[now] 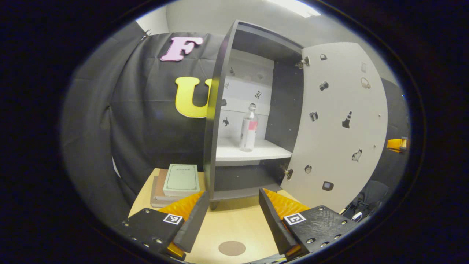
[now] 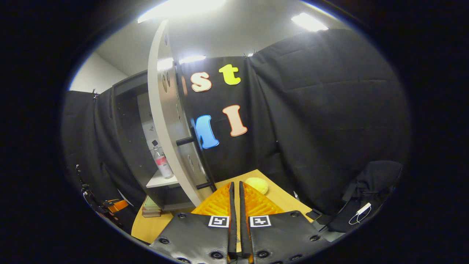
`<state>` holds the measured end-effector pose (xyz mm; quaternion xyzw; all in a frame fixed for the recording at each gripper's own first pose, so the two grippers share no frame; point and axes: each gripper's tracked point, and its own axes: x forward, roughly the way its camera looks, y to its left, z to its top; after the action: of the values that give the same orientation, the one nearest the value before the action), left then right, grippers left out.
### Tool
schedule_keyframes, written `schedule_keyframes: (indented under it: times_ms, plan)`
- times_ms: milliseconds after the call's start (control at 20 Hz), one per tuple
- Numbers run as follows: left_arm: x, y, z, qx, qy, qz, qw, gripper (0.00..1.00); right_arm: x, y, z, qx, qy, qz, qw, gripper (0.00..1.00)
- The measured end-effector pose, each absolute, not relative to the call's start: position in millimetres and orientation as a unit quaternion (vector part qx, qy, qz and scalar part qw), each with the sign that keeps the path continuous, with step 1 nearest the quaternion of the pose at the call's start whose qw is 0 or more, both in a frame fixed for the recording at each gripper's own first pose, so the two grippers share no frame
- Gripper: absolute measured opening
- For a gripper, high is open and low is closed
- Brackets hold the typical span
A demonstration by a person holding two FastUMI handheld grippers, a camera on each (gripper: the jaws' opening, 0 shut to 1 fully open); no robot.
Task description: Open the cabinet door with the right hand, grasp the bottle in the cabinet with the left hand and place it on the coaster, then close the cabinet door with the right hand.
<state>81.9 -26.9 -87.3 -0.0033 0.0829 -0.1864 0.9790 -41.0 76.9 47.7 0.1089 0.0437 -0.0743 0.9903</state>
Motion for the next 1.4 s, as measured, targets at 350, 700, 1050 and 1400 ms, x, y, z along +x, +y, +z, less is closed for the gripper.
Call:
schedule_keyframes:
  times_ms: [350,700,1050,1400]
  plan:
    - [134,-48,-1,-0.059,0.049,-0.207,0.975,0.83,-31,38,51,0.091,0.053,-0.113,0.988,0.19]
    - [218,-81,46,-0.048,0.012,-0.19,0.981,0.84,44,-2,51,0.095,0.048,-0.101,0.989,0.95]
    - [299,-147,35,-0.032,0.015,-0.197,0.98,0.82,103,-42,44,0.055,0.054,-0.125,0.989,0.96]
    - [373,-185,0,-0.023,0.033,-0.182,0.983,0.82,139,-65,19,0.075,0.089,-0.122,0.986,0.96]
